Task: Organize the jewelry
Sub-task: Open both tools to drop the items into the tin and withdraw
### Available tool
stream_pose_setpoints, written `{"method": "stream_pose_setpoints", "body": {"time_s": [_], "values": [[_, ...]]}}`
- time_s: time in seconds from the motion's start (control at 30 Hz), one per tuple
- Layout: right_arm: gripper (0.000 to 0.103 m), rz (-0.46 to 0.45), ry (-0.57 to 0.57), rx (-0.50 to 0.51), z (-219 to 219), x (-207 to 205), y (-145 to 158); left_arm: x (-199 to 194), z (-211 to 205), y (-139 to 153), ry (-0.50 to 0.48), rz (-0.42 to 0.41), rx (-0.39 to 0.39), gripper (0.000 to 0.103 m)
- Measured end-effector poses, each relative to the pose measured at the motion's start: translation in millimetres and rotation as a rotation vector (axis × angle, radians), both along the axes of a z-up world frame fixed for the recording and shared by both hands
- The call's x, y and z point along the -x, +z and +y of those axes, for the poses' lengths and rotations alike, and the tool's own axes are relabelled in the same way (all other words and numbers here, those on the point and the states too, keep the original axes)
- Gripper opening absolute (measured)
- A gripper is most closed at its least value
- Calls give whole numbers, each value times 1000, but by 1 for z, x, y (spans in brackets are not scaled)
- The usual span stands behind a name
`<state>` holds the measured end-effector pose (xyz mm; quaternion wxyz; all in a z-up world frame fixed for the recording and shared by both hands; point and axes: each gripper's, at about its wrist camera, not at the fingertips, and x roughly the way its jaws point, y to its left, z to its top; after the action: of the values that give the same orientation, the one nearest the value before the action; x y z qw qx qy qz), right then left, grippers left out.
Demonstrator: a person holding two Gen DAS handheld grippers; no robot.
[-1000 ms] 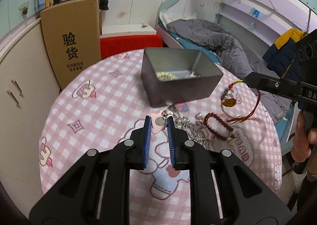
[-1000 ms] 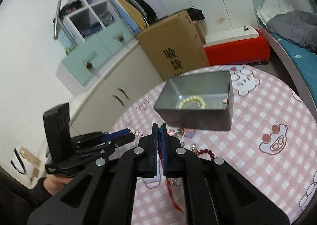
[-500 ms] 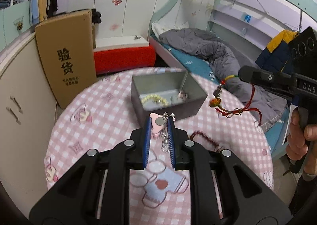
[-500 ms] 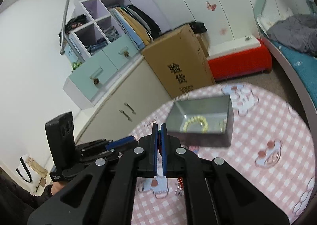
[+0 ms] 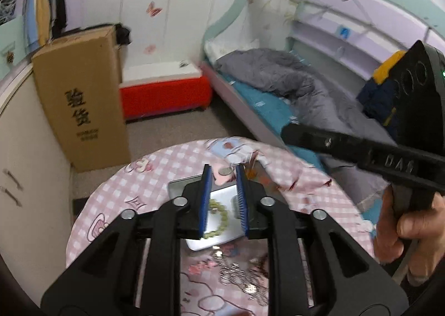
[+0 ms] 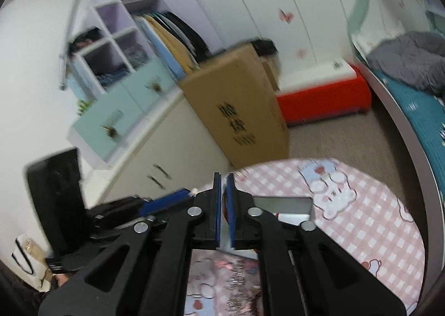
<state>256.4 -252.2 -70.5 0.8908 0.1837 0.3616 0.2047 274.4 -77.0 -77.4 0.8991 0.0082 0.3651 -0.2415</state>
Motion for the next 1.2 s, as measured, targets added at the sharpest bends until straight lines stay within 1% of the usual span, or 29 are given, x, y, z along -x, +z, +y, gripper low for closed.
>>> {"method": "stream_pose_setpoints", "body": {"time_s": [0.03, 0.07, 0.1, 0.13, 0.27, 0.4, 0.57, 0.63, 0.87, 1.03, 1.2], "values": [[29, 26, -18, -3, -2, -3, -7, -3, 1, -4, 31, 8, -22, 68], [72, 44, -42, -8, -4, -5, -12, -3, 4, -7, 71, 0, -34, 90], [96, 42, -89, -10, -9, -3, -16, 1, 9, -7, 89, -32, -22, 91], [96, 20, -123, -13, -13, 2, -17, 3, 12, -7, 94, -45, -22, 91], [96, 19, -191, -8, -22, 10, -19, 11, 24, -6, 129, -55, -58, 91], [96, -2, -222, 26, -23, 21, -12, 20, 41, -3, 163, -44, -38, 91], [96, -48, -221, 79, -17, 33, 3, 37, 54, 6, 196, -66, -27, 91], [96, -80, -224, 100, -16, 44, 11, 46, 59, 10, 210, -77, -26, 91], [96, -144, -225, 159, -14, 82, 29, 72, 72, 24, 235, -121, -17, 91], [96, -162, -229, 203, -12, 107, 31, 90, 76, 22, 227, -130, -14, 91], [96, -144, -231, 268, -6, 128, 18, 105, 75, 12, 197, -128, -21, 91]]}}
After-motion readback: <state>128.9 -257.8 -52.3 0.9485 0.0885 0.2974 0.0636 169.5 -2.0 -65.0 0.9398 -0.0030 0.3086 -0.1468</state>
